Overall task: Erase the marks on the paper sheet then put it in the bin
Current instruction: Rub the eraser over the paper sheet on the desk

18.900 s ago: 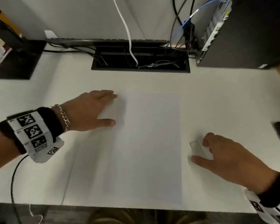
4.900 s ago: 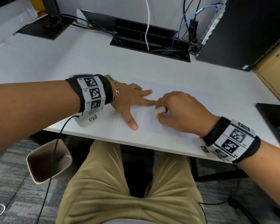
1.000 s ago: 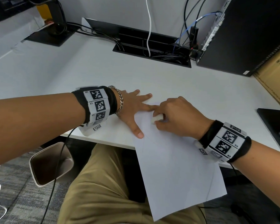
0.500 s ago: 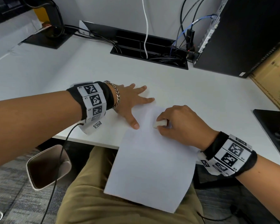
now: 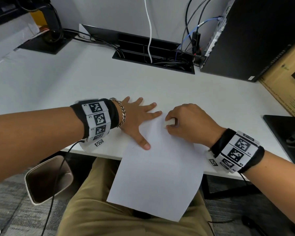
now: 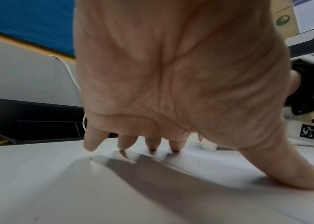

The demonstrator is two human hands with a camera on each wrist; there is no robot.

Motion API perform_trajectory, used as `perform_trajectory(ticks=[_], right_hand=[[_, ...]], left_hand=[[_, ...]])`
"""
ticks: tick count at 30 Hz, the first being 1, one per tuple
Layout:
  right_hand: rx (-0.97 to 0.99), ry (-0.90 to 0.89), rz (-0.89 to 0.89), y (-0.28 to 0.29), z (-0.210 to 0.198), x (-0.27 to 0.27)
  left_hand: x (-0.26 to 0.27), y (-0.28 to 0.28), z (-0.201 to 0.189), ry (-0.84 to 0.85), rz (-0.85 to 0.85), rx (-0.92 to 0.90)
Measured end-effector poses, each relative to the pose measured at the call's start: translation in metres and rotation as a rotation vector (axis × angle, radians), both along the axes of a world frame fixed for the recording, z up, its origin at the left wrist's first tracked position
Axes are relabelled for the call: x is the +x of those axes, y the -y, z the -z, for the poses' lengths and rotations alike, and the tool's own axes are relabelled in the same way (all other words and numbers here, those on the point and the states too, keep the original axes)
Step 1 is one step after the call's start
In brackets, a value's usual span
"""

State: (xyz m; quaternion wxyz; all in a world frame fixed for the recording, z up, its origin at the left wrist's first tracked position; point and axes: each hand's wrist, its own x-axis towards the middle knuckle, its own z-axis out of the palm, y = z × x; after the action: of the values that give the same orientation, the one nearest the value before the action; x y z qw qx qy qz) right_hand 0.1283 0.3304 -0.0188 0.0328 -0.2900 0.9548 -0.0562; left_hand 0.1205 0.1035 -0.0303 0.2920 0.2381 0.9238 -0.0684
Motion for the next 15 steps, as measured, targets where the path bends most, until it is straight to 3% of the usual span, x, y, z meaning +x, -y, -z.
perform_trajectory(ticks=[8, 13, 15], right_hand=[[0.13, -0.063, -0.17, 0.008, 0.004, 0.011], [0.124, -0.087, -0.106, 0.008, -0.001, 0.001], [0.13, -0.108, -0.157, 0.012, 0.001, 0.01]], left_hand=[[0.0, 0.0, 0.001, 0.019, -0.018, 0.001], [-0.001, 0.0, 0.002, 0.026, -0.021, 0.007], [-0.001, 0.001, 0.002, 0.024, -0.022, 0.009]])
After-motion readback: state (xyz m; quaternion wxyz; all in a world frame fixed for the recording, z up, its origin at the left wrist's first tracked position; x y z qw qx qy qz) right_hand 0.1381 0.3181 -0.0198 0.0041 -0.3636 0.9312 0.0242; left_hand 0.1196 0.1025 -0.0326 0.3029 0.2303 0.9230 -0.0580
